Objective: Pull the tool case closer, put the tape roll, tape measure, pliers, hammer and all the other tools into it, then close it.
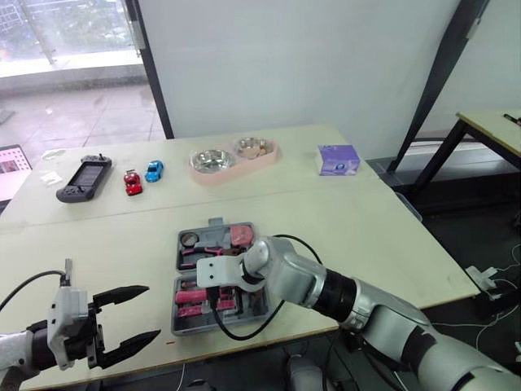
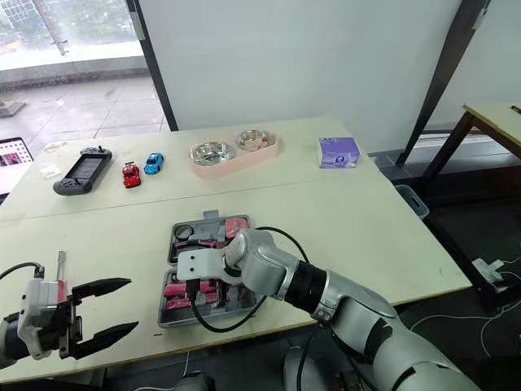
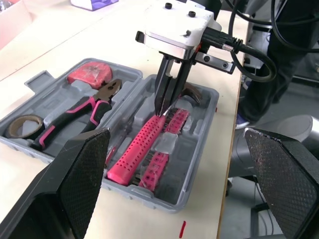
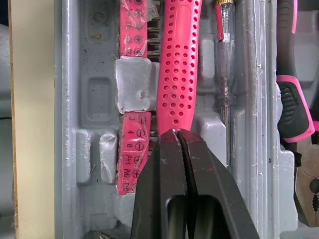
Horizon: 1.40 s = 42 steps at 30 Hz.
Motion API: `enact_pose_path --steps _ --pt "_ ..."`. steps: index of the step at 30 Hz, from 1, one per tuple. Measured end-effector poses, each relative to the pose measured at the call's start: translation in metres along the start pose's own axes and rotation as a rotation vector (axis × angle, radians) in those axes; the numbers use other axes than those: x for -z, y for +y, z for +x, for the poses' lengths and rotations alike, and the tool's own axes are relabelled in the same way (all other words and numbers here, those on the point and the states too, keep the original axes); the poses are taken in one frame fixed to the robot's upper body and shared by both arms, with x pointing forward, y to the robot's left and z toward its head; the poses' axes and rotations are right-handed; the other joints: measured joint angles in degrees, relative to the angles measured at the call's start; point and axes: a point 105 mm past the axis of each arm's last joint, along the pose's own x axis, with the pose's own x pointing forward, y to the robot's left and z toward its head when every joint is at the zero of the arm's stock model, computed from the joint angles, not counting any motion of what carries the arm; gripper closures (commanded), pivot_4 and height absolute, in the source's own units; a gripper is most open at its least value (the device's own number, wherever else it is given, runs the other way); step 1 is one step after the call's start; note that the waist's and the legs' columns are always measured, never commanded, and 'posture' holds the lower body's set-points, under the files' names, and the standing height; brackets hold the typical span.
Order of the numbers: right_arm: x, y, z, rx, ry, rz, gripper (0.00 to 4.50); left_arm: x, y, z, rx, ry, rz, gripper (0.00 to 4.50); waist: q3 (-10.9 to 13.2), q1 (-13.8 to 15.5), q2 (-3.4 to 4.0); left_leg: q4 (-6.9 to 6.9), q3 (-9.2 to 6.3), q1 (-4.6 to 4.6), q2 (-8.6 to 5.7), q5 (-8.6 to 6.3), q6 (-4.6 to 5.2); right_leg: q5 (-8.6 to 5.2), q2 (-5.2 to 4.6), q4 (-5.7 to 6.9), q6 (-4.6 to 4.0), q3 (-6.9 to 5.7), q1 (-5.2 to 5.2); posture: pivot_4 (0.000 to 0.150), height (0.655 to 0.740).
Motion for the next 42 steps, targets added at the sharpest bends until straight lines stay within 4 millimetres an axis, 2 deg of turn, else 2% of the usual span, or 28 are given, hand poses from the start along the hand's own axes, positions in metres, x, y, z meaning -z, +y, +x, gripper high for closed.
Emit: enact_pose_path --steps 5,8,10,17,20,24,28,32,35,42 --pt "-0.003 -0.005 -0.007 0.011 -0.097 0.018 4.46 0.000 0.000 0.000 0.002 -0.001 0.001 0.00 0.15 -0.02 -0.19 0.00 0.01 -0.44 -0.01 -0.02 -0.03 0.01 0.01 0.04 -0.01 0.02 -0.37 0.150 0.7387" --pt "-0.003 -0.006 -0.012 0.009 -0.143 0.039 4.46 -0.001 0.001 0.001 0.004 -0.005 0.007 0.00 0.40 0.27 -0.51 0.00 0.01 -0.61 -0.01 0.01 0.03 0.02 0.02 0.49 -0.03 0.03 -0.78 0.150 0.7387" --pt "-0.004 -0.010 -0.021 0.023 -0.183 0.045 4.46 -0.001 0.001 0.002 0.007 -0.005 0.004 0.00 0.90 0.46 -0.75 0.00 0.00 -0.67 -0.01 0.01 0.02 0.02 0.03 0.73 -0.03 0.03 -0.95 0.150 0.7387" --pt "-0.006 -0.032 -0.064 0.124 -0.303 0.057 4.46 -0.001 0.000 0.006 0.020 -0.012 0.002 0.00 1.52 0.53 -0.81 0.02 -0.01 -1.18 -0.02 0.01 0.02 0.03 0.04 0.74 -0.03 0.03 -1.30 0.150 0.7387" --pt "0.002 -0.028 -0.072 0.119 -0.297 0.056 4.46 -0.001 0.001 0.006 0.021 -0.013 0.002 0.00 1.56 0.61 -0.83 0.00 0.00 -1.20 -0.02 -0.01 0.05 0.03 0.04 0.72 -0.03 0.02 -1.31 0.150 0.7387" --pt "0.017 -0.008 -0.064 0.055 -0.278 0.070 4.46 -0.002 0.002 0.007 0.022 -0.015 0.006 0.00 1.61 0.70 -0.98 0.03 0.00 -1.21 -0.02 -0.04 0.09 0.02 0.04 0.70 -0.01 0.03 -1.31 0.150 0.7387" --pt "0.021 0.008 -0.052 0.009 -0.250 0.059 4.46 -0.004 0.004 0.008 0.024 -0.017 0.006 0.00 1.81 0.50 -1.02 0.09 0.00 -1.19 -0.02 -0.04 0.09 0.03 0.04 0.71 -0.02 0.03 -1.32 0.150 0.7387" --pt "0.023 0.010 -0.043 0.026 -0.220 0.051 4.46 -0.004 0.004 0.008 0.024 -0.016 0.003 0.00 1.82 0.57 -1.06 0.15 0.00 -1.19 -0.02 -0.04 0.09 0.04 0.04 0.71 -0.04 0.03 -1.31 0.150 0.7387" --pt "0.032 0.012 -0.036 0.032 -0.169 0.053 4.46 -0.003 0.004 0.008 0.023 -0.015 0.000 0.00 1.82 0.62 -1.07 0.13 0.00 -1.20 -0.02 -0.04 0.09 0.04 0.04 0.71 -0.04 0.03 -1.31 0.150 0.7387" --pt "0.035 0.010 -0.034 0.058 -0.149 0.054 4.46 -0.002 0.004 0.008 0.017 -0.011 -0.007 0.00 1.82 0.68 -1.09 0.15 0.00 -1.20 -0.02 -0.04 0.09 0.04 0.04 0.72 -0.05 0.03 -1.30 0.150 0.7387"
